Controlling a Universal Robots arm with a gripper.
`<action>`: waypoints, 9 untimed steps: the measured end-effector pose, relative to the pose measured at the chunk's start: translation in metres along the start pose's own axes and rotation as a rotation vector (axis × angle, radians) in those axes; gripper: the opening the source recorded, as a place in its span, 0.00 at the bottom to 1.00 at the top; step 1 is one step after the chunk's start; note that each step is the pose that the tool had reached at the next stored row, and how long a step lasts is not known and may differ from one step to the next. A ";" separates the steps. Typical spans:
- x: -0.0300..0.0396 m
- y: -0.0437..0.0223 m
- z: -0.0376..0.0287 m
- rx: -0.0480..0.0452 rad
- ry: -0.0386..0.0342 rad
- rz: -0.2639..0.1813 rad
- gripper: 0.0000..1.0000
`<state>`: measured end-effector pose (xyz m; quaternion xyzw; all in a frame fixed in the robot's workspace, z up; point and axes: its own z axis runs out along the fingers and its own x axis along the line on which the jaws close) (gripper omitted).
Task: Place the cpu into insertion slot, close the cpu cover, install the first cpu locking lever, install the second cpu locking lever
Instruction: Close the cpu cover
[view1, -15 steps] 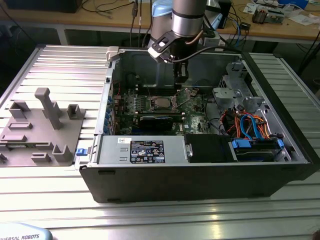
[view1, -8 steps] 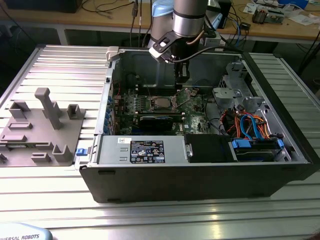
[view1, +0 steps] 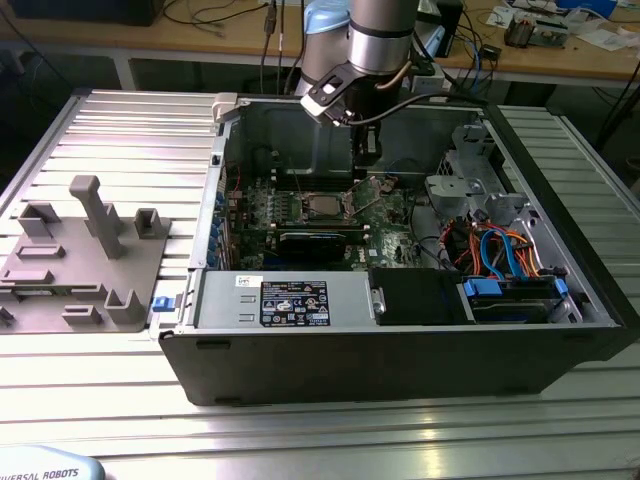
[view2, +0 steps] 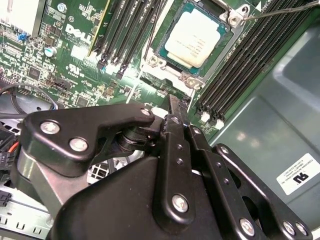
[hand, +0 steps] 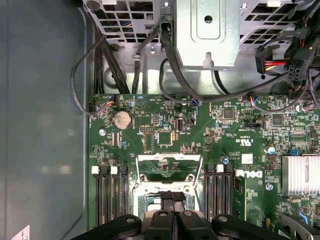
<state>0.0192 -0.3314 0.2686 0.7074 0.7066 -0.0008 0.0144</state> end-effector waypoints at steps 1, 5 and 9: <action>0.0000 0.0006 0.0001 0.0000 0.0000 0.000 0.11; 0.0000 0.0024 0.0002 0.0000 0.0001 0.000 0.11; 0.0000 0.0034 0.0006 0.0000 0.0001 0.000 0.11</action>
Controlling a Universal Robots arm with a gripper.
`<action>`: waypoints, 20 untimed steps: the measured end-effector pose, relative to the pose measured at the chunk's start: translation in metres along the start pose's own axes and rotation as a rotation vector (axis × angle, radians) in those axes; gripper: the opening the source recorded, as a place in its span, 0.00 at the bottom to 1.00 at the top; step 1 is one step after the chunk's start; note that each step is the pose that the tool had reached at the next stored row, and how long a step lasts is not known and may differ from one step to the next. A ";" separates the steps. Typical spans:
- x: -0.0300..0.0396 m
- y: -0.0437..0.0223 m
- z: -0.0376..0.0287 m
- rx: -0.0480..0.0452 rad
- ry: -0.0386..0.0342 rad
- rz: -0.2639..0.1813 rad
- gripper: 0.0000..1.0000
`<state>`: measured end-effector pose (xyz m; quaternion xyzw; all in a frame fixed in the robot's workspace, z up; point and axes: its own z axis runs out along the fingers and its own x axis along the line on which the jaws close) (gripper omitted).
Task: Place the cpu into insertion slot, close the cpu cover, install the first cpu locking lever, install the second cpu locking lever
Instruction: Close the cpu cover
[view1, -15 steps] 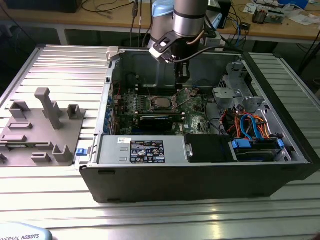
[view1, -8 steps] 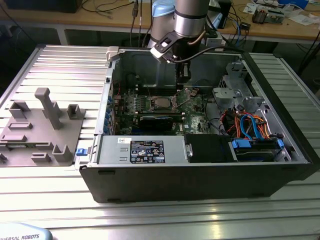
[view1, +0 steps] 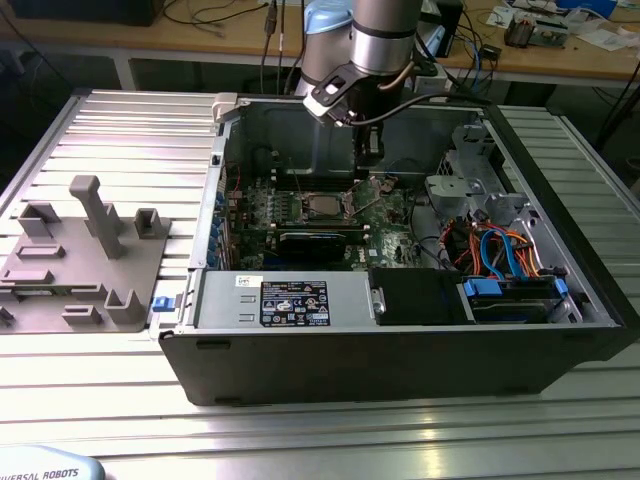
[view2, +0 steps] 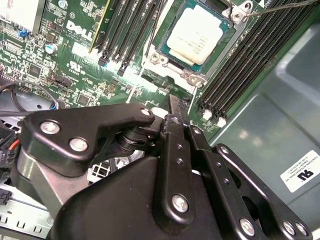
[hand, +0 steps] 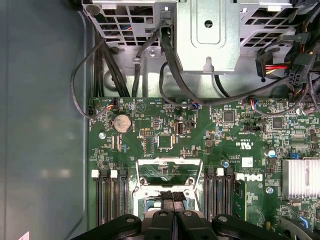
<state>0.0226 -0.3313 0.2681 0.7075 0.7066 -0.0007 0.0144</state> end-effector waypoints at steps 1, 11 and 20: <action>0.0000 0.0001 0.0002 0.0000 0.0001 0.000 0.11; 0.0001 0.0071 0.0021 0.0000 0.0000 0.000 0.11; 0.0000 0.0133 0.0018 0.0001 -0.0001 0.000 0.11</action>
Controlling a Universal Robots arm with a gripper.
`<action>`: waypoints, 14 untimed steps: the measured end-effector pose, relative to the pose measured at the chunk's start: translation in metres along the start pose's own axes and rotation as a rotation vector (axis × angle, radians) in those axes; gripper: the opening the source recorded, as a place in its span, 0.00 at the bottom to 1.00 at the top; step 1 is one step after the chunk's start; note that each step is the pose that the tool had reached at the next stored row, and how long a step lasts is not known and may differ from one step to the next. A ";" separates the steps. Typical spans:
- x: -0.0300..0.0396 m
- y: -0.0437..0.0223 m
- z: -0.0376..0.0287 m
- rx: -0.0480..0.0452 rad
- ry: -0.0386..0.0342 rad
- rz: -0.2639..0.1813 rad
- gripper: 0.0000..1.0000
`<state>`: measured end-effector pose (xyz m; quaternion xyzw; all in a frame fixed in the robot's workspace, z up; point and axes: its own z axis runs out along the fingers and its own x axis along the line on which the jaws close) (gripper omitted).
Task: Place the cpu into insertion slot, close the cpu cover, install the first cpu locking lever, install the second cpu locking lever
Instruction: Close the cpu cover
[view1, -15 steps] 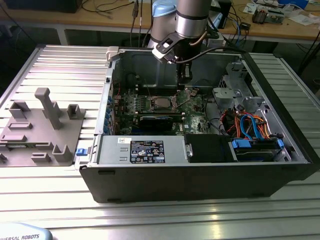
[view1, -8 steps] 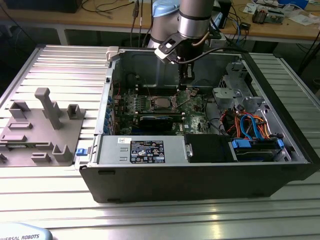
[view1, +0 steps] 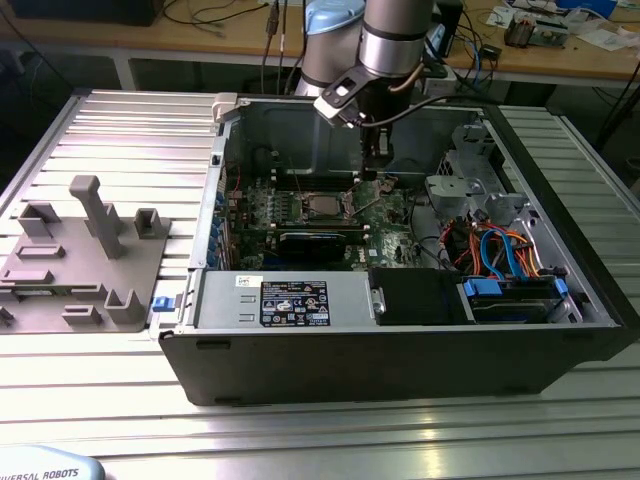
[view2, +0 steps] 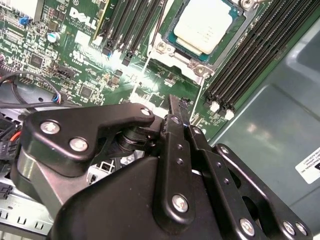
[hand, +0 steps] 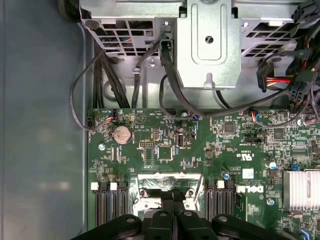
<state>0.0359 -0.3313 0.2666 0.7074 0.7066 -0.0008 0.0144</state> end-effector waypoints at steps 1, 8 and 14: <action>-0.0001 0.0006 -0.0004 0.0000 0.0000 0.000 0.11; 0.0000 0.0087 -0.0010 0.0011 0.0001 0.000 0.11; 0.0000 0.0125 -0.0009 0.0017 0.0001 0.000 0.11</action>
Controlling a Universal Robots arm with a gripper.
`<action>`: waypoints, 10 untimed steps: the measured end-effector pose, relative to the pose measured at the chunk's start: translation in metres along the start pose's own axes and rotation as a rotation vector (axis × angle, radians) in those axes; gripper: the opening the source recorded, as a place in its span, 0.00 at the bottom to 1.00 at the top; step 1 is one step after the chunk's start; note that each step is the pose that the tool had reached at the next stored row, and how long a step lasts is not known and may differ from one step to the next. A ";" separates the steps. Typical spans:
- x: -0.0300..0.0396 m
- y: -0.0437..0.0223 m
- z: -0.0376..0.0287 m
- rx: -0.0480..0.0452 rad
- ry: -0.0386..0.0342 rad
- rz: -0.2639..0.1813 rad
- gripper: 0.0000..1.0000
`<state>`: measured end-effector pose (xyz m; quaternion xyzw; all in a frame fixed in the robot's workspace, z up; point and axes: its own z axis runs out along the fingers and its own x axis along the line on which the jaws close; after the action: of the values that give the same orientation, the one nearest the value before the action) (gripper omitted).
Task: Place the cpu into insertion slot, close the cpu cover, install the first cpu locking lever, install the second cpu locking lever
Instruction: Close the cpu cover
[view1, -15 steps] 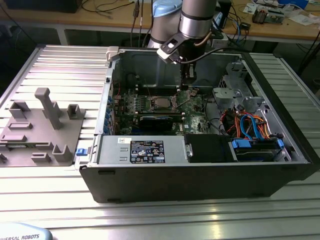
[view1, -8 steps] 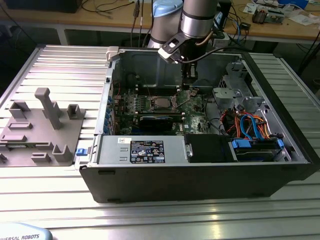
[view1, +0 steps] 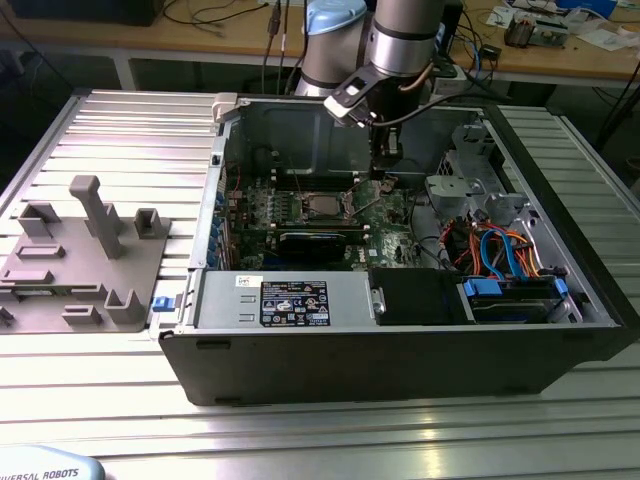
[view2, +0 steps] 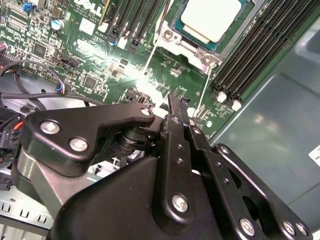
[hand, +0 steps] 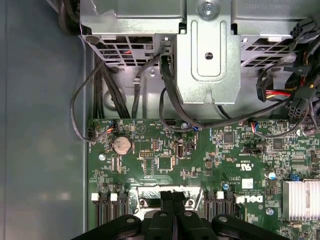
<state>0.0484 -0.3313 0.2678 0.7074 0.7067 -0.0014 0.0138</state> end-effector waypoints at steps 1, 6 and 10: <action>0.0000 0.0008 0.0000 0.0001 -0.0001 0.000 0.11; 0.0000 0.0037 0.0001 0.0006 0.0000 0.000 0.11; 0.0000 0.0054 0.0001 0.0008 0.0000 0.000 0.11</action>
<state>0.0538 -0.3313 0.2678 0.7074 0.7067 -0.0016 0.0135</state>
